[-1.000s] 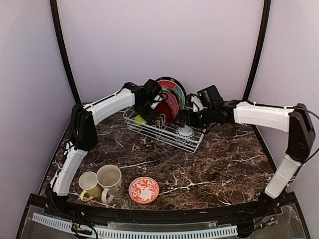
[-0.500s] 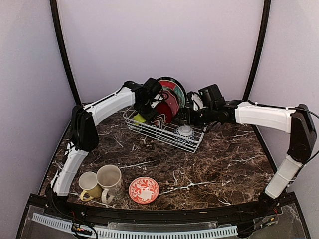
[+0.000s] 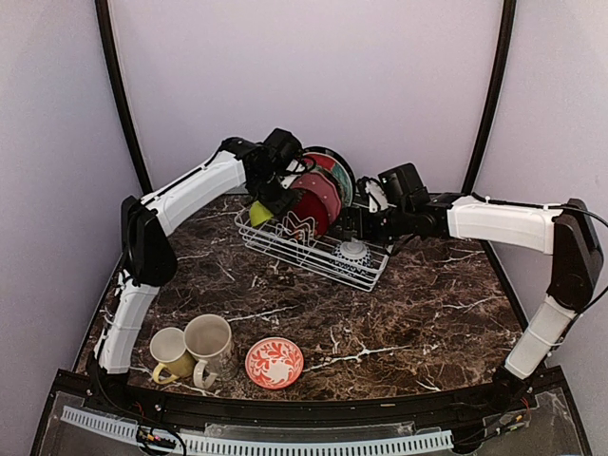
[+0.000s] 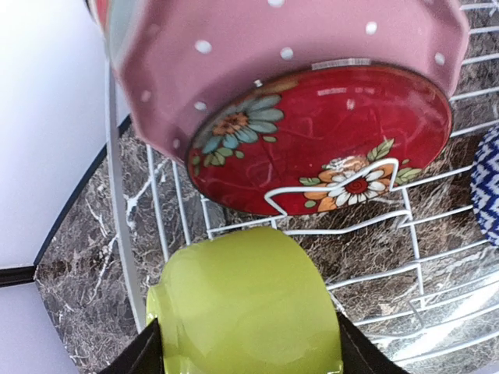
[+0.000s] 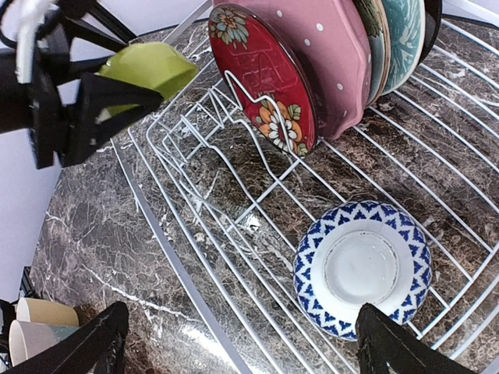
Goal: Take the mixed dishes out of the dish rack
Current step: Grab the bowl from the dish rack, then pass from the left arm to the right
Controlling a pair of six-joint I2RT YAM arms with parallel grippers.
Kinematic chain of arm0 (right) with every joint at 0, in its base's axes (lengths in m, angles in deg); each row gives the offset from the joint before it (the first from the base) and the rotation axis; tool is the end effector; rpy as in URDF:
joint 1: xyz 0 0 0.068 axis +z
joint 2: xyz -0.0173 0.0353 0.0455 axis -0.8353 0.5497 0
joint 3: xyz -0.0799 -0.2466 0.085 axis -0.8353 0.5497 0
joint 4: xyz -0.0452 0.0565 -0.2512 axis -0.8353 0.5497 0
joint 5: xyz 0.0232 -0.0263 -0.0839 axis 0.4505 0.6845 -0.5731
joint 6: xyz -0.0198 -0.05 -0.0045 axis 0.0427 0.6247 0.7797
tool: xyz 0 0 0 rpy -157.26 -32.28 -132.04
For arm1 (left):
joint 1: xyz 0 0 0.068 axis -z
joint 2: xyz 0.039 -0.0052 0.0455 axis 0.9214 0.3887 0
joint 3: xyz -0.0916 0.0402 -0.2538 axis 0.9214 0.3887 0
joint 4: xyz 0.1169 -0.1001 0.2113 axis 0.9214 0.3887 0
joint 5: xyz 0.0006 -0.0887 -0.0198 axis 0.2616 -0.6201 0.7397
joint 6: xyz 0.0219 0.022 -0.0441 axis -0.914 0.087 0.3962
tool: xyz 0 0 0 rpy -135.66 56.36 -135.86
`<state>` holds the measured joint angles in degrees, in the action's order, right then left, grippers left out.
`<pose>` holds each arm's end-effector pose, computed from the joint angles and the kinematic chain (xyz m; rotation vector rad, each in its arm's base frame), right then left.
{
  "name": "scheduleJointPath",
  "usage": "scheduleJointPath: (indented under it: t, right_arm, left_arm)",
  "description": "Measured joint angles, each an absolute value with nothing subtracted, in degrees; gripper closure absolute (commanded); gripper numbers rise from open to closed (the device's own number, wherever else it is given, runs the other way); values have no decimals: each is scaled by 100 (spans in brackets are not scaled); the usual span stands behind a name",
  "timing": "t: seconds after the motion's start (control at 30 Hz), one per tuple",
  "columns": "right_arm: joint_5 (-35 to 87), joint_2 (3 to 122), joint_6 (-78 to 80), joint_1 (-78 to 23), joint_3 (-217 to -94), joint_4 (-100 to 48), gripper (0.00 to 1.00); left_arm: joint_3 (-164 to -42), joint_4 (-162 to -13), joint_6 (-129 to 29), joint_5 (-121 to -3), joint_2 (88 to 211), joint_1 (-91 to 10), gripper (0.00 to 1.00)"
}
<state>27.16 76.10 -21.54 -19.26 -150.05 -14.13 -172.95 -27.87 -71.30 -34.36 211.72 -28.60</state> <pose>0.2963 0.2337 0.2630 -0.2590 2.3162 0.7967 0.4136 -0.3141 0.2837 0.8727 2.2746 0.2075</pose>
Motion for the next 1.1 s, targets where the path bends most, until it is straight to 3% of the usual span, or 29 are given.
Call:
scheduleJointPath:
  t: [0.17, 0.33, 0.53, 0.77, 1.03, 1.1]
  right_arm:
    - [2729, 7610, -2156, -1926, -14998, -1448, 1]
    - [2959, 7564, -2141, -1918, -14813, -1735, 1]
    - [3230, 7282, -2126, -1867, -14528, -2137, 3]
    - [3641, 6808, -2163, -1848, -14135, -2884, 11]
    - [4025, 7087, -2218, -1631, -14194, -3374, 33]
    - [4041, 7221, -2196, -1592, -14194, -3370, 43]
  left_arm:
    - [-17346, -2778, -6872, -3720, 20512, -2860, 75]
    - [-16941, -3065, -6175, -4724, 19480, -2900, 75]
    - [-14347, -4697, -4872, -6610, 17780, -3015, 75]
    - [-12063, -6689, -3331, -8133, 17340, -3037, 78]
    - [-10789, -8564, -1972, -9108, 17235, -3037, 78]
    - [-10614, -8885, -1742, -9252, 17109, -3037, 78]
